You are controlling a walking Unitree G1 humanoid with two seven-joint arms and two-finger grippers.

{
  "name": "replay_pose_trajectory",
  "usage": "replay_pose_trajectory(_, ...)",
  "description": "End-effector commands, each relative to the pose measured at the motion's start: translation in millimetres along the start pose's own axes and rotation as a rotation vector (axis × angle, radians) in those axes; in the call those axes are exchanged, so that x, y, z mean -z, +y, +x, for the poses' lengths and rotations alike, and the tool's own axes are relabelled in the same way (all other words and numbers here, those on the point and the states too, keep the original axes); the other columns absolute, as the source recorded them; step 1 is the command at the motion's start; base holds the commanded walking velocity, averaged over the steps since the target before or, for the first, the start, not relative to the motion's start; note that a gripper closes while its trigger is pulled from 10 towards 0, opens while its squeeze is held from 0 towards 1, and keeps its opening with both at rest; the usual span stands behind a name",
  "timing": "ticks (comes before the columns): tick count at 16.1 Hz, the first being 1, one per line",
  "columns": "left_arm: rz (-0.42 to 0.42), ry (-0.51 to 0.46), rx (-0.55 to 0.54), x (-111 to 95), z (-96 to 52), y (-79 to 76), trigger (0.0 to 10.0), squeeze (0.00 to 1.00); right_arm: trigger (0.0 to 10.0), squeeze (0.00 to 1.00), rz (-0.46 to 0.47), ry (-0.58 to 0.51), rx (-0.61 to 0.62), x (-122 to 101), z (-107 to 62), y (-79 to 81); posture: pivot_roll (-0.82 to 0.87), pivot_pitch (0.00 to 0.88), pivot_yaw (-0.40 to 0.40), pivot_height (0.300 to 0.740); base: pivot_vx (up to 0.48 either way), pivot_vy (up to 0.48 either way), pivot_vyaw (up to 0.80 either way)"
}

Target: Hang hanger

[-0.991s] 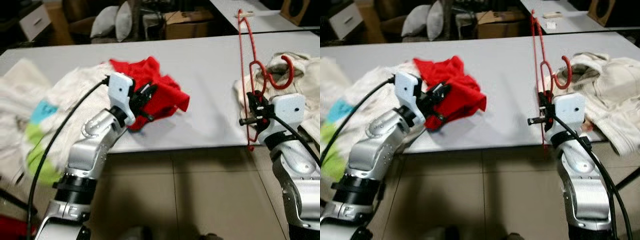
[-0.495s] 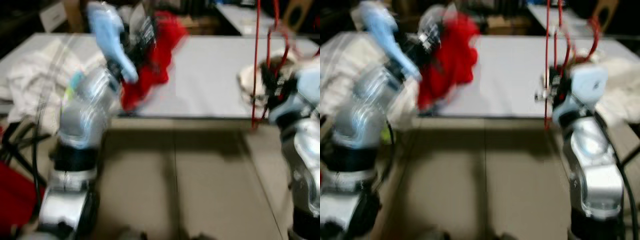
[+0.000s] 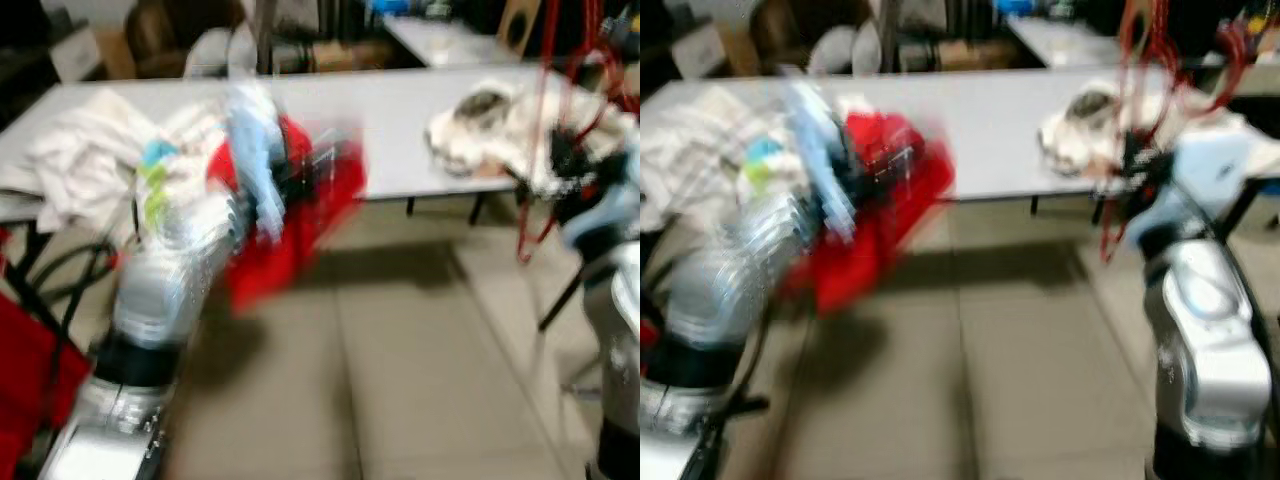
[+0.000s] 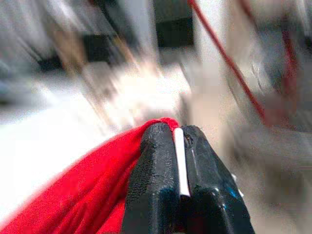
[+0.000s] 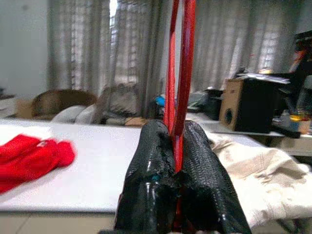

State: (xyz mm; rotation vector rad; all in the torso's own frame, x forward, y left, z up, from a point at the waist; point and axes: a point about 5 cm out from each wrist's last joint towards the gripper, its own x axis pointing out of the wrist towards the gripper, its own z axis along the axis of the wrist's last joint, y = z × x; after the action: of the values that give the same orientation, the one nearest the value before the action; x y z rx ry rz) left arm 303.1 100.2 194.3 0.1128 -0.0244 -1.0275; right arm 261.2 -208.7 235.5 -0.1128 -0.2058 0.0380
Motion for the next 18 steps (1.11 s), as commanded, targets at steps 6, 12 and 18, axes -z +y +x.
replay_pose_trajectory(6, 0.017, 0.768, 0.464, 113, -54.0, -34.2, 0.0, 0.00, 10.0, 0.00, -0.089, 0.387, -0.283, 63, -38.4, 16.5, -0.15, 0.000, 0.039, 0.740, 0.000, 0.000, 0.00)
replay_pose_trajectory(12, -0.030, 0.774, 0.576, 123, -63.0, -59.7, 0.0, 0.00, 10.0, 0.00, -0.123, 0.449, -0.419, 77, -52.1, 22.7, -0.12, 0.000, -0.007, 0.740, 0.000, 0.000, 0.00)
replay_pose_trajectory(18, 0.075, 0.579, 0.411, 107, -53.9, -52.7, 0.0, 0.00, 10.0, 0.00, -0.121, 0.447, -0.493, 84, -45.8, 36.2, -0.09, 0.000, -0.022, 0.740, 0.000, 0.000, 0.00)
